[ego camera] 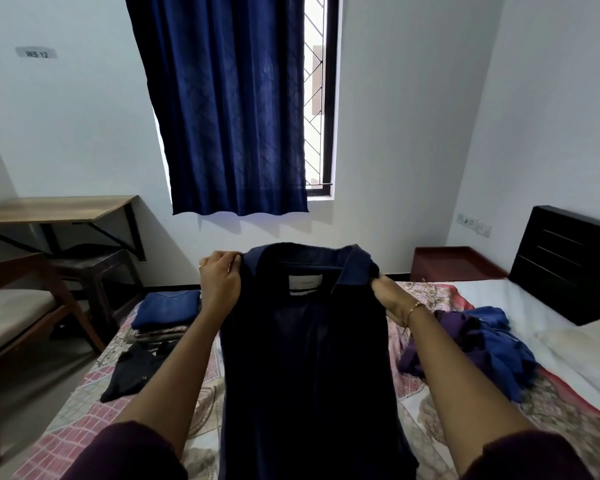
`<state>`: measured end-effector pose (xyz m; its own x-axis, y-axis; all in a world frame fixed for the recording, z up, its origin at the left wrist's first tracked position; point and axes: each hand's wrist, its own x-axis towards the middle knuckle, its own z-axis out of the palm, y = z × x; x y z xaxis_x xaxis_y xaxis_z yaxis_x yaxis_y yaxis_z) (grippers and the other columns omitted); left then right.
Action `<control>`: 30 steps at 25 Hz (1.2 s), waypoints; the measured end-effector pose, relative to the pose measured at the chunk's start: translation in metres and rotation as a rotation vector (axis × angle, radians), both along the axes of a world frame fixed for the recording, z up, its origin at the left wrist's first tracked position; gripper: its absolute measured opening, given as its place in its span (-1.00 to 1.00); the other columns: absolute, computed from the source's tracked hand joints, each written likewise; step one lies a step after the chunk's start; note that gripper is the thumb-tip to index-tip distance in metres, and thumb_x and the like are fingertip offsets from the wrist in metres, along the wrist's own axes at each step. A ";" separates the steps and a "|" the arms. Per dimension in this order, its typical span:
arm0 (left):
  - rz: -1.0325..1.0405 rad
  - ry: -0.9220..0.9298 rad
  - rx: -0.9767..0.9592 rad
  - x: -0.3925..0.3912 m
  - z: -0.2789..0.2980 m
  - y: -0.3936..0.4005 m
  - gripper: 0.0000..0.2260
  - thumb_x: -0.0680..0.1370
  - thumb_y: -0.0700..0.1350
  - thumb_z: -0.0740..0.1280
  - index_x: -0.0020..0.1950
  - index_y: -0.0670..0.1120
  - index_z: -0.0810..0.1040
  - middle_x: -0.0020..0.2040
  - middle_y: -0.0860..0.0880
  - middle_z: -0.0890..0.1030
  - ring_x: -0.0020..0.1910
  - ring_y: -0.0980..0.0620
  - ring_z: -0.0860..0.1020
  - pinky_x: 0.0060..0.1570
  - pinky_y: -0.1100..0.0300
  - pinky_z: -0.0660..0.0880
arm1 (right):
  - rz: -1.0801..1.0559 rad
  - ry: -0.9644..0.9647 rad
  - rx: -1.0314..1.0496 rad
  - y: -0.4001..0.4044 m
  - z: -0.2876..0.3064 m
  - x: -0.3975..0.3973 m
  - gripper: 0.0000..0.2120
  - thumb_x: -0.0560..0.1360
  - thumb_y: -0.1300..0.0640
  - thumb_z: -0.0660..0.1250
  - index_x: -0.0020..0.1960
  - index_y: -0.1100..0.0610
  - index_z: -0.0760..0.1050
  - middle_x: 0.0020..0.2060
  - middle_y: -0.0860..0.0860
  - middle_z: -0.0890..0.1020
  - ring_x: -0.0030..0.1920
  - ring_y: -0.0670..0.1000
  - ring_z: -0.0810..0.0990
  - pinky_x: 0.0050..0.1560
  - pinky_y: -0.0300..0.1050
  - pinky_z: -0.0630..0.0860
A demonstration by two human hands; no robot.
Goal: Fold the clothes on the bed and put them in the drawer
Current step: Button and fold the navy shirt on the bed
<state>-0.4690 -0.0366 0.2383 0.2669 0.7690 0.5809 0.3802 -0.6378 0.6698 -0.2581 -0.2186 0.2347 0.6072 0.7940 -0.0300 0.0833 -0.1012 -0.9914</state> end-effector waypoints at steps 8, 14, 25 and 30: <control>0.097 0.018 -0.136 -0.010 0.008 -0.001 -0.77 0.62 -0.19 0.08 0.00 -0.25 0.50 0.00 -0.28 0.57 -0.05 -0.24 0.49 -0.17 0.10 0.27 | 0.039 0.027 -0.036 -0.002 0.022 0.011 -0.76 0.45 0.33 0.03 -0.33 0.19 0.39 -0.44 0.03 0.48 -0.40 -0.04 0.45 -0.33 -0.27 0.41; -0.173 0.007 -0.298 -0.011 0.003 0.000 -0.86 0.57 -0.13 0.17 -0.17 -0.09 0.43 -0.22 -0.04 0.48 -0.15 -0.06 0.41 -0.15 0.11 0.30 | -0.190 -0.813 -0.297 0.002 0.016 0.032 -0.73 0.41 0.44 0.19 -0.02 0.31 0.62 -0.06 0.23 0.65 -0.01 0.13 0.56 -0.08 -0.15 0.38; -0.491 0.435 -0.168 -0.005 -0.014 -0.017 -0.84 0.30 -0.17 0.30 -0.15 -0.12 0.57 -0.20 -0.04 0.57 -0.28 0.09 0.46 -0.20 0.24 0.38 | -0.569 -0.705 0.091 -0.001 -0.001 0.063 -0.76 0.35 0.50 0.17 -0.30 0.19 0.41 -0.30 0.22 0.48 -0.23 0.09 0.40 -0.25 -0.19 0.19; -0.403 0.535 0.184 0.000 -0.029 -0.011 -0.78 0.39 -0.21 0.33 -0.02 -0.30 0.54 -0.14 -0.24 0.56 -0.14 -0.24 0.51 -0.09 0.09 0.38 | -0.533 -0.771 0.082 -0.001 0.009 0.070 -0.83 0.39 0.47 0.24 -0.20 0.31 0.60 -0.19 0.20 0.46 -0.14 0.22 0.52 -0.15 -0.29 0.26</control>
<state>-0.4691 -0.0480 0.2092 0.7971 0.4514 0.4011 0.3377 -0.8838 0.3237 -0.1881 -0.2194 0.2436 0.7200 0.3873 0.5759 0.6829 -0.2473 -0.6874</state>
